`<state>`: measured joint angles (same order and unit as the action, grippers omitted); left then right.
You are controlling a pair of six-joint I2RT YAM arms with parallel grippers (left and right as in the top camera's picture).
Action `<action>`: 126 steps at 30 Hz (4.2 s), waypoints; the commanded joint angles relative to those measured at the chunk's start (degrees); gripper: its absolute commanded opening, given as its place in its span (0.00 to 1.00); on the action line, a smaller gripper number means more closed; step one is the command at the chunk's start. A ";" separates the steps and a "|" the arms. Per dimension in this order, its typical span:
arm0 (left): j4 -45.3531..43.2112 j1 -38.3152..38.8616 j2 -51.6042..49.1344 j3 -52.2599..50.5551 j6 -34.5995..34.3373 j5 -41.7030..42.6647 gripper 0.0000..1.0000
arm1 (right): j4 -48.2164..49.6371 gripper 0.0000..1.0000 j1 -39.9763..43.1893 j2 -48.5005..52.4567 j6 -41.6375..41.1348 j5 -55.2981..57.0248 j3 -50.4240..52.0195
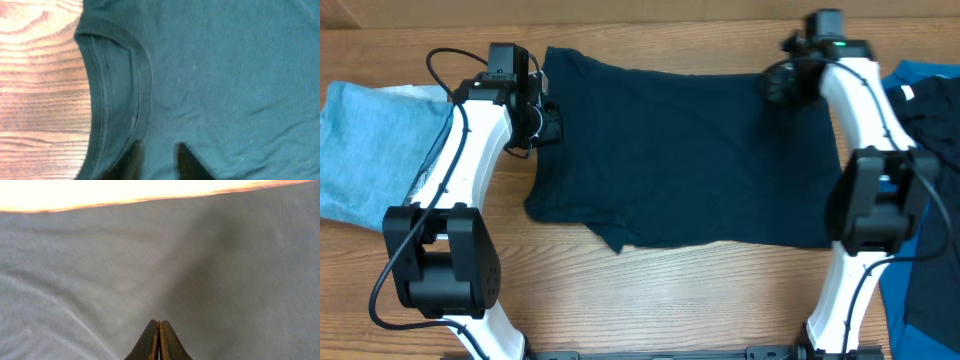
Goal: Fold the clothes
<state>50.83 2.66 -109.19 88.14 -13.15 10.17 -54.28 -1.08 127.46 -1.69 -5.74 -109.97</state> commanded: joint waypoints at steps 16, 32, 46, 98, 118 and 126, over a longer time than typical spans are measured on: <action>-3.52 2.62 -5.57 -0.48 -3.58 -1.31 0.22 | 13.77 0.04 -6.67 14.91 -4.00 9.03 -1.42; 18.12 9.33 -2.05 9.09 -2.97 1.51 0.04 | -17.05 0.21 -5.49 9.90 -10.84 7.10 -28.87; 20.37 25.33 -2.08 -3.13 26.80 -15.72 0.64 | -29.81 0.49 3.45 9.97 -11.82 6.56 -26.60; 16.61 15.76 -2.03 -8.28 35.78 -4.15 0.30 | -27.98 0.83 3.45 9.97 -11.41 8.46 -26.03; 31.23 17.64 4.31 -7.06 18.73 -1.31 0.04 | -28.57 0.83 3.45 9.97 -11.41 8.48 -26.03; 34.23 17.64 4.31 -10.05 14.82 -1.75 0.04 | -30.27 0.84 3.45 9.97 -11.41 8.48 -26.03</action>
<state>84.64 20.16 -106.06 80.18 3.81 7.97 -84.03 2.52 139.59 -13.26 1.98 -136.27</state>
